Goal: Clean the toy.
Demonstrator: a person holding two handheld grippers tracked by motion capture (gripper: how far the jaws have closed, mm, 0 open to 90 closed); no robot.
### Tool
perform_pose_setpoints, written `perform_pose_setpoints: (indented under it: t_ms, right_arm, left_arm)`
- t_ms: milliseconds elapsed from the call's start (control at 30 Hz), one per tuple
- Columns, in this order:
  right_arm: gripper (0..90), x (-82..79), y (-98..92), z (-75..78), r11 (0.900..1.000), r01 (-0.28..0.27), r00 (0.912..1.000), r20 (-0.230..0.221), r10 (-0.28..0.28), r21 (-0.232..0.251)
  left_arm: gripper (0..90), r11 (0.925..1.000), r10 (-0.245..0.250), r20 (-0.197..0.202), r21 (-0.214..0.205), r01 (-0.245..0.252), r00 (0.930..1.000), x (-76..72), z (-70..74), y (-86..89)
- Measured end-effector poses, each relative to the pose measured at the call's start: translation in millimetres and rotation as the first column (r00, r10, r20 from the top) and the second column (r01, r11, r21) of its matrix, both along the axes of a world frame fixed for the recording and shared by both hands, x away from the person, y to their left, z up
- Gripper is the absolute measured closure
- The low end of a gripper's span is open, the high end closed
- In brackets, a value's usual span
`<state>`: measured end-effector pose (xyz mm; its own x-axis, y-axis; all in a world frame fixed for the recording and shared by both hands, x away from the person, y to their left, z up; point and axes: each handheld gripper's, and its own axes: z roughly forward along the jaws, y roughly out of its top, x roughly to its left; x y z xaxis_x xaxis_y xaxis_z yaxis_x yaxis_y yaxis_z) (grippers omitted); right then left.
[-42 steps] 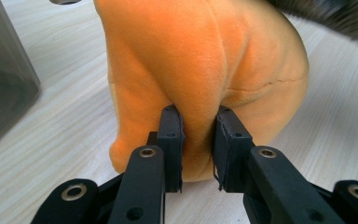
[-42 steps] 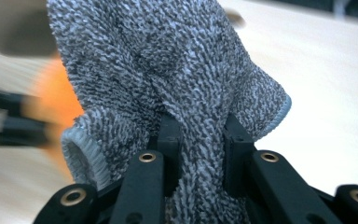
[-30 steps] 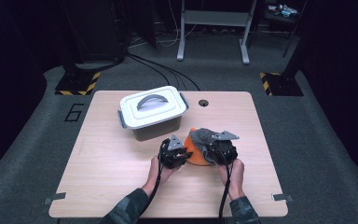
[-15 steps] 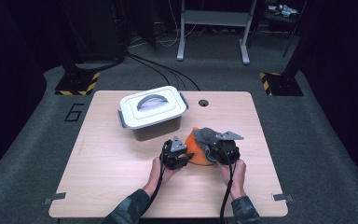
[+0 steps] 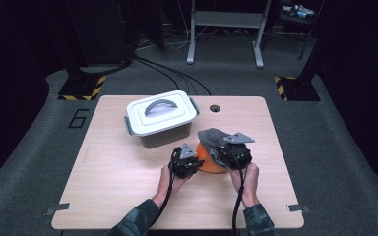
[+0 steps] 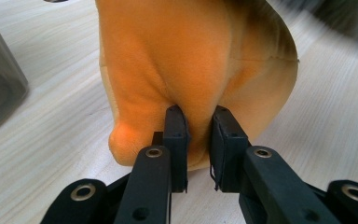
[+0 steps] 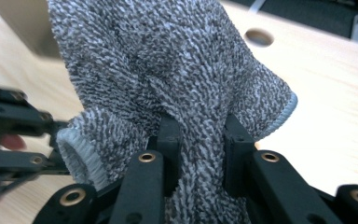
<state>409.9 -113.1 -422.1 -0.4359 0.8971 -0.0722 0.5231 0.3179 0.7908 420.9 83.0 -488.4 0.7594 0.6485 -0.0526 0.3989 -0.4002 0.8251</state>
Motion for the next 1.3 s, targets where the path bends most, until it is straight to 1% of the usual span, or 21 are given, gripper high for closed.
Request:
perform_pose_setpoints:
  t_ms: [67,167,267,367,500,567,600,633,667,700,733,767,833,867,900,967,1100,1167,1200,1233,1300]
  right_arm:
    - [73.2,6.8,6.6,-10.5,0.9993,0.012,0.9998,-0.016,-0.013,-0.035]
    - [73.2,12.5,0.8,-15.3,0.9998,0.021,0.9993,-0.032,-0.021,0.006]
    - [73.0,12.3,-4.0,-15.5,0.9981,0.06,0.9976,-0.034,-0.061,-0.016]
    - [73.0,14.1,-13.4,-20.2,0.9964,0.085,0.9951,-0.05,-0.085,-0.007]
    - [73.2,17.3,-14.4,-25.4,0.9982,0.06,0.997,-0.048,-0.06,-0.009]
    - [73.3,18.1,-11.0,-26.0,0.9978,0.065,0.9966,-0.05,-0.066,-0.018]
    - [73.3,18.1,-11.0,-26.0,0.9978,0.065,0.9966,-0.05,-0.066,-0.018]
    - [73.4,18.7,-10.3,-26.4,0.9981,0.056,0.9971,-0.05,-0.057,-0.023]
    - [73.4,19.3,-10.1,-26.8,0.9982,0.053,0.9974,-0.047,-0.054,-0.027]
    - [73.4,19.3,-10.1,-26.8,0.9982,0.053,0.9974,-0.047,-0.054,-0.027]
    - [73.5,20.4,-9.2,-28.1,0.9987,0.047,0.9977,-0.047,-0.048,-0.018]
    - [73.5,20.4,-9.2,-28.1,0.9987,0.047,0.9977,-0.047,-0.048,-0.018]
    - [73.5,21.4,-5.8,-28.5,0.9982,0.053,0.9975,-0.046,-0.054,-0.027]
    - [73.4,21.4,-4.8,-28.4,0.9982,0.053,0.9974,-0.048,-0.054,-0.029]
    - [73.3,21.6,-4.1,-27.5,0.9977,0.058,0.9974,-0.04,-0.06,-0.034]
    - [73.1,17.5,-5.4,-20.1,0.9969,0.073,0.9968,-0.03,-0.074,-0.03]
    - [73.1,-0.2,4.9,-1.2,0.9992,0.038,0.9993,0.008,-0.038,-0.015]
    - [73.0,-2.3,16.8,-4.7,0.9982,0.011,0.9999,0.0,-0.011,-0.059]
    - [73.0,-2.3,16.8,-4.7,0.9982,0.011,0.9999,0.0,-0.011,-0.059]
    - [73.1,-1.4,21.3,-9.7,0.9954,0.014,0.9999,0.001,-0.014,-0.095]
    - [73.4,3.1,17.8,-18.8,0.995,0.032,0.9995,0.009,-0.031,-0.095]
  left_arm:
    - [78.5,1.0,0.005,-0.005,-0.002,-0.005,1.0,0.4,-1.3,1.4]
    - [78.6,1.0,0.004,-0.012,-0.008,-0.004,0.9999,0.3,-1.6,2.6]
    - [78.7,1.0,0.005,-0.002,-0.003,-0.005,1.0,-1.6,-1.7,1.7]
    - [78.7,0.9999,-0.002,-0.007,-0.013,0.002,1.0,-5.3,-3.4,1.1]
    - [77.1,0.9998,-0.022,-0.005,-0.001,0.022,0.9998,-7.3,-1.9,0.0]
    - [68.7,0.9993,-0.036,-0.006,-0.003,0.036,0.9993,-5.5,-0.4,1.5]
    - [68.7,0.9987,-0.05,-0.001,0.009,0.05,0.9987,-3.4,1.8,3.8]
    - [58.2,0.9985,-0.053,0.012,0.008,0.053,0.9985,-1.0,5.6,8.1]
    - [53.3,0.9985,-0.053,0.012,0.008,0.053,0.9985,-1.0,5.6,8.1]
    - [53.3,0.9981,-0.06,0.002,0.014,0.06,0.9982,0.8,6.3,8.4]
    - [42.0,0.9962,-0.052,-0.002,0.07,0.052,0.9986,3.1,4.2,2.9]
    - [41.6,0.9962,-0.052,-0.002,0.07,0.052,0.9986,3.1,4.2,2.9]
    - [45.0,0.9942,-0.045,0.009,0.098,0.044,0.9989,3.0,-0.2,-3.8]
    - [50.9,0.9952,-0.037,0.014,0.091,0.036,0.9992,3.4,-2.2,-5.7]
    - [62.7,0.9971,-0.026,0.01,0.072,0.026,0.9996,4.8,-2.7,-5.4]
    - [69.5,0.9979,-0.026,0.004,0.059,0.026,0.9997,4.9,-2.6,-5.3]
    - [73.6,0.9995,-0.011,-0.009,0.028,0.012,0.9999,6.7,-2.9,-6.0]
    - [74.6,0.9992,-0.008,-0.006,0.038,0.008,0.9999,6.5,-2.5,-6.2]
    - [75.5,0.9992,-0.008,-0.006,0.038,0.008,0.9999,6.5,-2.5,-6.2]
    - [75.5,0.9991,-0.005,-0.009,0.042,0.006,0.9999,6.5,-2.5,-5.2]
    - [79.1,0.9996,-0.009,-0.014,0.025,0.009,0.9999,6.3,-2.0,-3.2]
